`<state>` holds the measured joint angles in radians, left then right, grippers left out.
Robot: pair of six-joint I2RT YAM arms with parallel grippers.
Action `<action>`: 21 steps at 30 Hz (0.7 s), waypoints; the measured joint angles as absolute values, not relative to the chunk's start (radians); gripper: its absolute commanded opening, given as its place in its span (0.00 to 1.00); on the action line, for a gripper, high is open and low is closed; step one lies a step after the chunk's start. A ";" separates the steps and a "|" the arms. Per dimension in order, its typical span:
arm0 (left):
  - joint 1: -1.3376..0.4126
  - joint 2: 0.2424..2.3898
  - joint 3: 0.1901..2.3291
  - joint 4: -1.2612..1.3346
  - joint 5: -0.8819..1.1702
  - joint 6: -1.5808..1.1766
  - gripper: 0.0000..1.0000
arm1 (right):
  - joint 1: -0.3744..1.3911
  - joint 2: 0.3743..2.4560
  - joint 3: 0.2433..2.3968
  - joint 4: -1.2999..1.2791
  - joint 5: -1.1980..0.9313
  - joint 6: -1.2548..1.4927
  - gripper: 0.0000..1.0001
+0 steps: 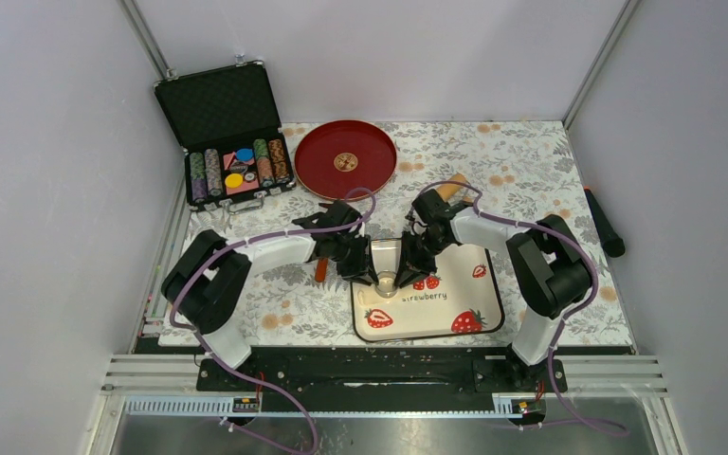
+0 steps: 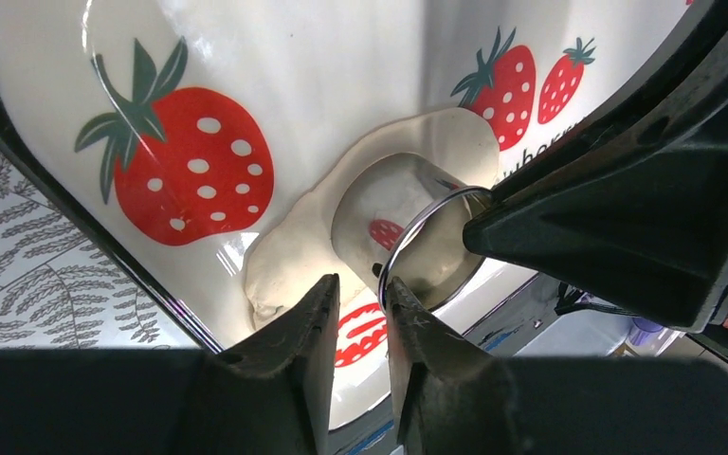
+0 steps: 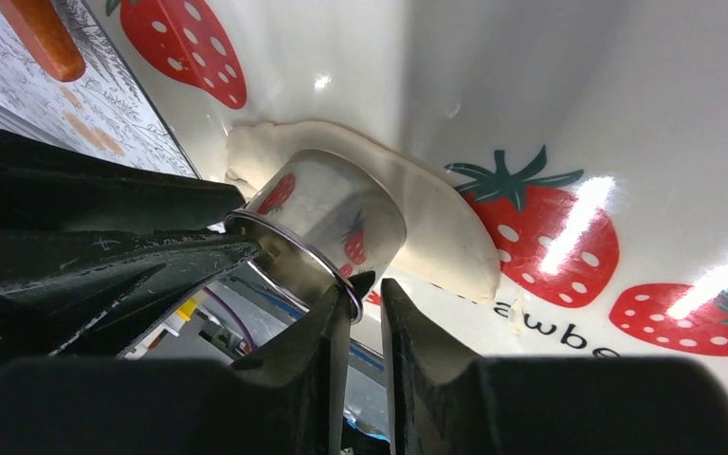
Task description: Roll out the dumpling wrappers from the dough
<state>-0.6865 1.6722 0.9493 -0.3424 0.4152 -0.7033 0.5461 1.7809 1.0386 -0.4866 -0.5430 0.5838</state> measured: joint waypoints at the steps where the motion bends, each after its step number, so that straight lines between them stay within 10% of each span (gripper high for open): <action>1: -0.686 1.676 0.949 -0.340 0.416 -0.704 0.22 | 0.546 1.784 1.038 -0.486 -0.543 0.583 0.24; 21: -0.688 1.704 0.946 -0.296 0.431 -0.708 0.00 | 0.542 1.801 1.034 -0.480 -0.571 0.584 0.00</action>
